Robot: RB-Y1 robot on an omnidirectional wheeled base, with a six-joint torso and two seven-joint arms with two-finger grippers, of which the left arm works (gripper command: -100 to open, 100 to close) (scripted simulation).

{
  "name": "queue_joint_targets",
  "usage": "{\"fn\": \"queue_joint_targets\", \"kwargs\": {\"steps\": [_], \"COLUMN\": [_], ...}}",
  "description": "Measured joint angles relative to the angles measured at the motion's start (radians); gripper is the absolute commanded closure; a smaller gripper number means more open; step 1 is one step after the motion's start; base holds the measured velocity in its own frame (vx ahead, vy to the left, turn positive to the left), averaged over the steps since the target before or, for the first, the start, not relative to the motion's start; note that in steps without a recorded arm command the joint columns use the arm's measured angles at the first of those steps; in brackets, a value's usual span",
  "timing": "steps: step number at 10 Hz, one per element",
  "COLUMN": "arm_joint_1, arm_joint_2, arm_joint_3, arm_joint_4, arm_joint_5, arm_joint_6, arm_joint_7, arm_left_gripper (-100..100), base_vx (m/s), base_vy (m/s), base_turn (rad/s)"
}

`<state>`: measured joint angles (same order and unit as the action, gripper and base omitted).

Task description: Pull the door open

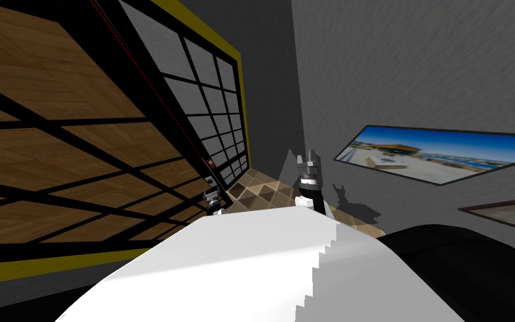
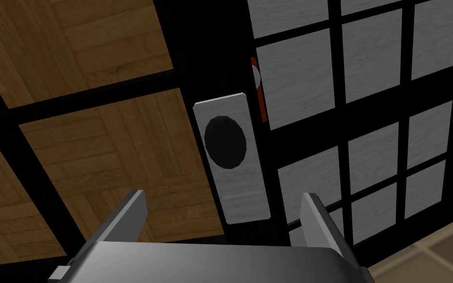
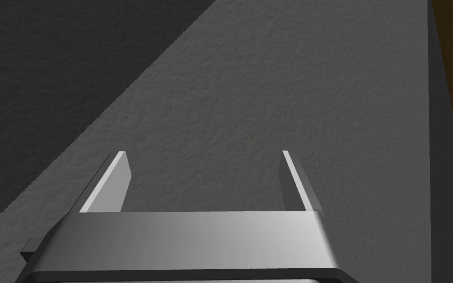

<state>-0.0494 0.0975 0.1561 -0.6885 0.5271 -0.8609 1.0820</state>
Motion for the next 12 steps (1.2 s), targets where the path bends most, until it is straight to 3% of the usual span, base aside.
{"fn": "queue_joint_targets", "kwargs": {"steps": [4,7,9,11,12], "arm_joint_1": [-0.007,-0.012,0.012,0.009,0.026], "arm_joint_2": [-0.003,-0.006,0.022,0.054,0.072], "arm_joint_3": [-0.022,-0.031,-0.033,-0.039,-0.039], "arm_joint_4": [-0.003,-0.002,-0.014,0.029,0.018], "arm_joint_5": [0.039,0.057,0.058,0.057,0.058], "arm_joint_6": [0.000,-0.002,0.003,-0.015,-0.013], "arm_joint_7": [0.107,0.152,0.180,0.224,0.245], "arm_left_gripper": [-100,-100,-100,-100,-100], "base_vx": [-0.080,-0.001,0.157,0.194,0.157], "base_vy": [0.002,0.003,-0.007,0.011,-0.007], "base_turn": [-0.037,-0.026,-0.017,-0.037,-0.023]}}
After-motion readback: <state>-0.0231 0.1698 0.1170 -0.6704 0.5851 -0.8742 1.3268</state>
